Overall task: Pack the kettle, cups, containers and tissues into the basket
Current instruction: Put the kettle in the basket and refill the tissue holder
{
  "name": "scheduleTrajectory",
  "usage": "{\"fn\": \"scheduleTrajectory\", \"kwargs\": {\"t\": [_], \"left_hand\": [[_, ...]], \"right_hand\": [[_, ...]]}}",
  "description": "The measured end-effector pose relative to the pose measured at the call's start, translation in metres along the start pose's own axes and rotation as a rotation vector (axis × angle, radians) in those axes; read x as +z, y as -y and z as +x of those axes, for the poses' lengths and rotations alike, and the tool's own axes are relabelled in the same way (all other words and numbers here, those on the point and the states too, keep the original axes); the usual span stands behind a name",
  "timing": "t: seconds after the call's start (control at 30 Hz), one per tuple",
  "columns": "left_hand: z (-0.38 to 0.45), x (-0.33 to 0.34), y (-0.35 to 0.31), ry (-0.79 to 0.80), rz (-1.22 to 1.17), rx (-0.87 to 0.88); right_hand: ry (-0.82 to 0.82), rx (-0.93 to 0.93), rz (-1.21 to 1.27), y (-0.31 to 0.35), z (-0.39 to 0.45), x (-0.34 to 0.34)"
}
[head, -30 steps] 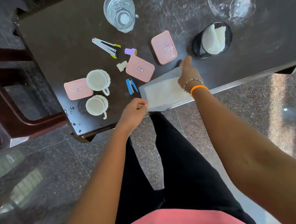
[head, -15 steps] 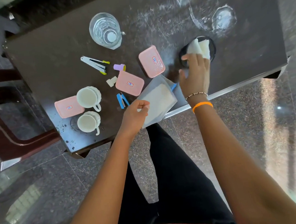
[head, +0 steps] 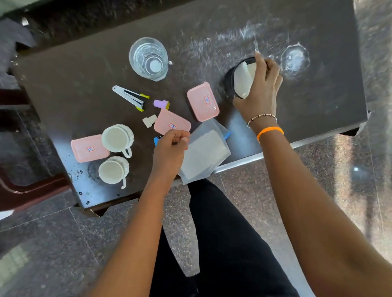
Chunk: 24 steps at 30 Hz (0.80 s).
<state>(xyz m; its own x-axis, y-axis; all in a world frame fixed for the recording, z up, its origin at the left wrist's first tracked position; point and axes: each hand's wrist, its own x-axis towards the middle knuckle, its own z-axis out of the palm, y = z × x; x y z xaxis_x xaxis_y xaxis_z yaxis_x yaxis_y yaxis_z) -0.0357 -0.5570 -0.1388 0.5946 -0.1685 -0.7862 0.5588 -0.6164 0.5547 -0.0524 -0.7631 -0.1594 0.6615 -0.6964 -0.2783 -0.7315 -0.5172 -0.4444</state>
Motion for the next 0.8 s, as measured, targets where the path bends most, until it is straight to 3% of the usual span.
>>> {"fn": "scheduleTrajectory", "kwargs": {"t": [0.3,0.53,0.8], "left_hand": [[0.012,-0.026,-0.003,-0.137,-0.121,-0.009],[0.014,-0.035,-0.001,-0.234,-0.185,-0.027],[0.021,-0.043,0.009,-0.215,-0.191,-0.045]], "right_hand": [[0.151,-0.239,0.031,0.085,0.03,0.04],[0.228,-0.288,-0.098,0.093,0.053,0.068],[0.209,-0.324,-0.109,0.091,0.057,0.071]]}}
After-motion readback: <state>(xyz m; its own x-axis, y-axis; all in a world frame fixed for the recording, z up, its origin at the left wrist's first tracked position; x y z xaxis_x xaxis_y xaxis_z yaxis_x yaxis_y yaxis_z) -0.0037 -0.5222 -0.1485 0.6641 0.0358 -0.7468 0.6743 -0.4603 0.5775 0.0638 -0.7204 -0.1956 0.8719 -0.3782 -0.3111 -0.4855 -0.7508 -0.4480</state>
